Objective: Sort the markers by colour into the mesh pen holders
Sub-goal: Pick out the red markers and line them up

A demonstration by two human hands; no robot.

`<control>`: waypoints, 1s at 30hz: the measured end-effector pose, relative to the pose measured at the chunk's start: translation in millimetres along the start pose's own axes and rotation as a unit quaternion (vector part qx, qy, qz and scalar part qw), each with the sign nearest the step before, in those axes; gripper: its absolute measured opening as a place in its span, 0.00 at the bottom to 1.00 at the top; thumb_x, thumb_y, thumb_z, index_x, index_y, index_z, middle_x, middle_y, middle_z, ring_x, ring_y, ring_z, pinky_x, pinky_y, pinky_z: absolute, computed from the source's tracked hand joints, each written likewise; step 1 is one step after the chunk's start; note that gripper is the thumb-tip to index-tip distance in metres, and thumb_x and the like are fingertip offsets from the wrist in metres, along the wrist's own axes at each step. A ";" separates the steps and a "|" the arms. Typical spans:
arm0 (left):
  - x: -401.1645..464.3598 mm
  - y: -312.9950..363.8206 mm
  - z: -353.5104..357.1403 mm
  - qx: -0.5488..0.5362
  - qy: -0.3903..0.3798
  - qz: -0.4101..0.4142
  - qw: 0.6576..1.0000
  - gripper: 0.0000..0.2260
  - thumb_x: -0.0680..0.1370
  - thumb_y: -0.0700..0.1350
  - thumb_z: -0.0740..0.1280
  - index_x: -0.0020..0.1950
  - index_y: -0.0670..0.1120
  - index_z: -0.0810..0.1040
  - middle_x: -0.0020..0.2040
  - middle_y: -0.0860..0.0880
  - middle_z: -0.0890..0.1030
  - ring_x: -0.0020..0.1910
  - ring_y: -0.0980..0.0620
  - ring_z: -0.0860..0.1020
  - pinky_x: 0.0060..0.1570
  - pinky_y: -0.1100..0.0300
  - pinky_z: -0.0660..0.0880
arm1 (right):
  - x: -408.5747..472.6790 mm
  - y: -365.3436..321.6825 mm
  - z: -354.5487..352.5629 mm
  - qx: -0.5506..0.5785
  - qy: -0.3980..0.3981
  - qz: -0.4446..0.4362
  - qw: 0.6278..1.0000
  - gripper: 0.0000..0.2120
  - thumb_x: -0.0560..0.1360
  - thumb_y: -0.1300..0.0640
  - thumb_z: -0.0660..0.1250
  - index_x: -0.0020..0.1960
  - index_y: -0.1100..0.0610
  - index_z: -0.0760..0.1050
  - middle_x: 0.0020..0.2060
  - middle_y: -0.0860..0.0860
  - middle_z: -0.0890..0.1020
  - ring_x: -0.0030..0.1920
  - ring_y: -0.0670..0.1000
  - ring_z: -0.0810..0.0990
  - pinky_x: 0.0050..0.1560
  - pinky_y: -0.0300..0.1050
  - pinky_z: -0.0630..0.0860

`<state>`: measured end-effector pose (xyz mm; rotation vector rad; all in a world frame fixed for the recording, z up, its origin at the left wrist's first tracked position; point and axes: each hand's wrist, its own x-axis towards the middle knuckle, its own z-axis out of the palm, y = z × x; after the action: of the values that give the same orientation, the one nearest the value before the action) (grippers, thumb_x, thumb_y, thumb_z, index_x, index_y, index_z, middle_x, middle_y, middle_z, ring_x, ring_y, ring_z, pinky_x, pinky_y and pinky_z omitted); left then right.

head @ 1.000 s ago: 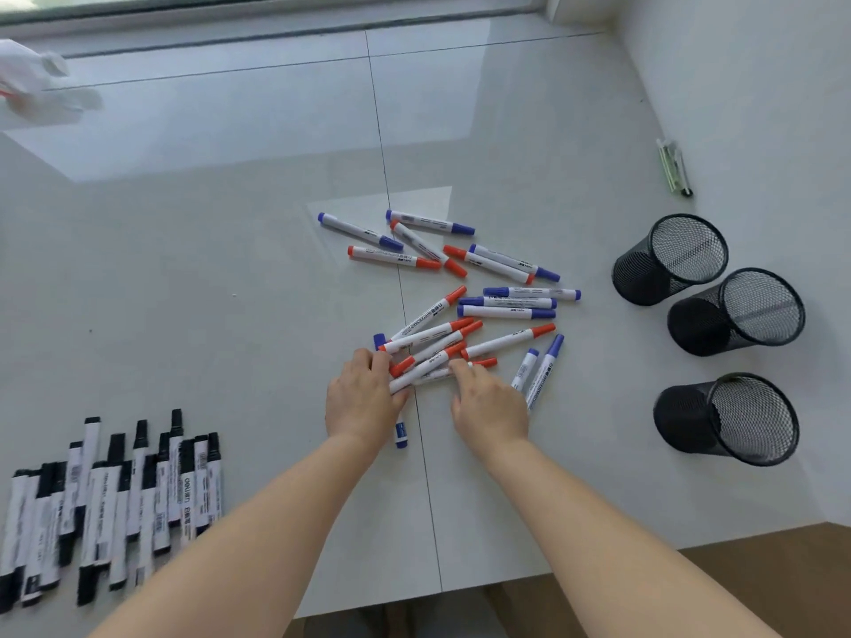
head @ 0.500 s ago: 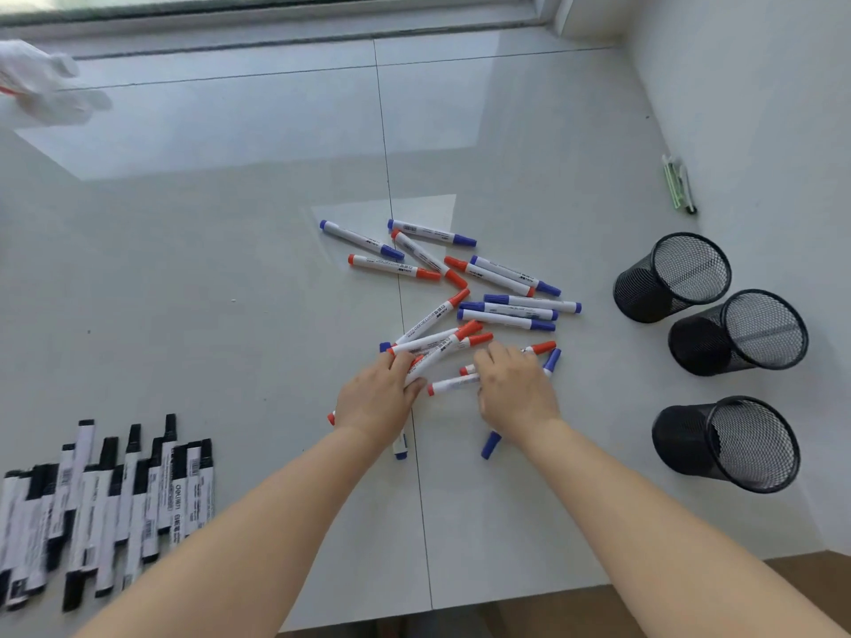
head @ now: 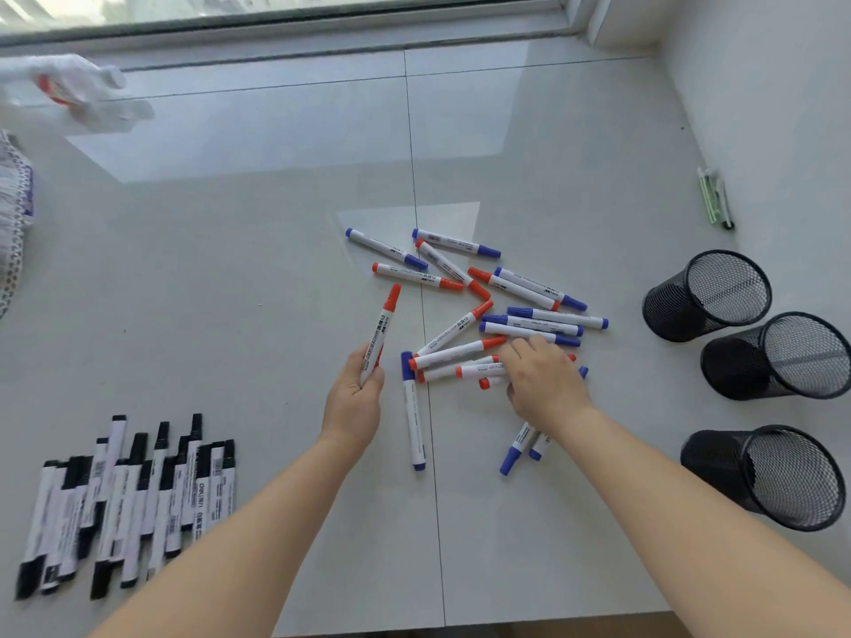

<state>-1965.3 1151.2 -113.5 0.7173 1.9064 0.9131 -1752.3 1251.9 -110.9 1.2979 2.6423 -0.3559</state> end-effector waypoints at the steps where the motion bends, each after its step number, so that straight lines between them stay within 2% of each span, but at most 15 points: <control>1: 0.5 -2.0 -1.0 -0.012 0.002 -0.019 1.000 0.11 0.80 0.44 0.57 0.59 0.57 0.71 0.47 0.53 0.73 0.45 0.54 0.71 0.49 0.60 0.69 | 1.0 -2.1 -1.6 0.011 0.018 -0.007 1.000 0.10 0.73 0.58 0.64 0.54 0.57 0.73 0.49 0.54 0.79 0.50 0.53 0.74 0.49 0.45 0.72; 3: 1.0 -5.6 -2.0 -0.021 -0.001 -0.047 0.999 0.11 0.80 0.43 0.56 0.53 0.60 0.71 0.42 0.53 0.72 0.41 0.54 0.70 0.42 0.61 0.69 | 4.4 -7.7 -2.8 0.022 0.040 -0.039 0.998 0.08 0.73 0.59 0.65 0.52 0.58 0.74 0.46 0.55 0.80 0.47 0.54 0.75 0.47 0.46 0.73; 7: 5.2 -3.5 -0.9 0.014 -0.002 -0.050 0.999 0.05 0.80 0.44 0.57 0.49 0.54 0.71 0.43 0.52 0.74 0.43 0.52 0.72 0.42 0.59 0.70 | 14.4 -16.5 2.6 0.016 0.007 -0.074 0.997 0.08 0.78 0.58 0.58 0.55 0.56 0.72 0.48 0.54 0.79 0.49 0.54 0.73 0.47 0.46 0.70; 11: 18.9 14.6 4.1 0.198 -0.025 0.009 0.980 0.02 0.79 0.47 0.57 0.49 0.49 0.68 0.42 0.50 0.72 0.39 0.49 0.71 0.35 0.56 0.68 | 18.6 -17.6 7.7 0.011 -0.023 -0.071 0.997 0.09 0.78 0.55 0.59 0.56 0.55 0.71 0.50 0.53 0.79 0.49 0.52 0.73 0.47 0.45 0.71; 12: 23.2 21.4 6.2 0.255 -0.032 0.025 0.966 0.02 0.78 0.46 0.58 0.48 0.49 0.67 0.42 0.50 0.71 0.38 0.49 0.70 0.34 0.56 0.67 | 18.0 -17.8 8.2 0.010 -0.026 -0.071 0.997 0.08 0.78 0.56 0.59 0.56 0.56 0.71 0.50 0.53 0.79 0.49 0.52 0.73 0.46 0.45 0.71; 15: 36.9 41.9 19.9 0.406 -0.072 0.082 0.907 0.06 0.77 0.44 0.58 0.53 0.46 0.67 0.50 0.48 0.71 0.45 0.44 0.71 0.41 0.55 0.66 | 13.3 -16.7 8.5 0.004 -0.046 -0.067 0.997 0.07 0.77 0.58 0.60 0.54 0.56 0.72 0.49 0.54 0.79 0.49 0.53 0.73 0.46 0.45 0.69; 17: 44.6 52.2 31.5 0.470 -0.102 0.128 0.867 0.09 0.78 0.47 0.58 0.55 0.45 0.67 0.53 0.45 0.71 0.48 0.44 0.71 0.43 0.53 0.67 | 8.8 -12.1 7.2 -0.005 -0.057 -0.056 0.997 0.08 0.75 0.59 0.61 0.54 0.57 0.72 0.50 0.55 0.78 0.51 0.54 0.73 0.45 0.45 0.68; 20: 56.4 55.3 46.8 0.560 -0.125 0.204 0.793 0.16 0.78 0.52 0.59 0.59 0.42 0.68 0.57 0.44 0.69 0.54 0.46 0.68 0.53 0.53 0.70 | 0.5 -3.3 0.1 -0.013 -0.046 -0.062 0.997 0.08 0.72 0.59 0.64 0.51 0.57 0.72 0.47 0.54 0.79 0.49 0.55 0.73 0.41 0.44 0.63; 22: 60.7 53.4 55.1 0.590 -0.130 0.214 0.767 0.17 0.78 0.52 0.59 0.61 0.42 0.67 0.59 0.43 0.68 0.56 0.46 0.67 0.55 0.53 0.70 | -5.4 3.4 -4.7 -0.018 -0.034 -0.073 0.997 0.07 0.71 0.59 0.66 0.48 0.57 0.72 0.45 0.54 0.79 0.46 0.55 0.73 0.39 0.44 0.61; 24: 62.5 51.8 61.9 0.592 -0.128 0.206 0.769 0.16 0.79 0.50 0.59 0.62 0.42 0.67 0.59 0.43 0.68 0.56 0.46 0.68 0.53 0.54 0.71 | -11.0 9.2 -9.3 -0.025 -0.018 -0.071 0.997 0.07 0.68 0.59 0.69 0.45 0.57 0.73 0.41 0.54 0.80 0.42 0.55 0.74 0.36 0.45 0.63; 26: 64.2 51.1 65.7 0.586 -0.127 0.202 0.774 0.13 0.80 0.47 0.58 0.61 0.43 0.67 0.58 0.43 0.69 0.55 0.46 0.69 0.52 0.53 0.73 | -17.7 13.9 -16.0 -0.039 0.008 -0.059 0.997 0.12 0.57 0.59 0.76 0.36 0.57 0.75 0.31 0.52 0.79 0.33 0.53 0.76 0.28 0.42 0.64; 28: 66.9 50.5 65.8 0.582 -0.129 0.205 0.777 0.11 0.80 0.44 0.57 0.60 0.43 0.68 0.57 0.43 0.70 0.54 0.46 0.70 0.52 0.53 0.73 | -23.9 15.6 -23.8 -0.020 0.037 -0.044 0.998 0.17 0.46 0.60 0.79 0.29 0.57 0.73 0.24 0.50 0.76 0.26 0.52 0.74 0.22 0.37 0.63; 30: 69.8 50.7 65.0 0.578 -0.127 0.207 0.779 0.09 0.79 0.43 0.57 0.58 0.43 0.68 0.56 0.43 0.71 0.53 0.46 0.71 0.51 0.55 0.72 | -28.4 18.6 -23.5 0.012 0.062 -0.022 0.998 0.17 0.48 0.61 0.79 0.29 0.57 0.72 0.26 0.51 0.75 0.27 0.53 0.74 0.21 0.37 0.62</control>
<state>-1932.8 1253.4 -126.6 1.9169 1.9451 -0.2886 -1721.6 1248.3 -83.6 1.3101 2.7816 -0.3245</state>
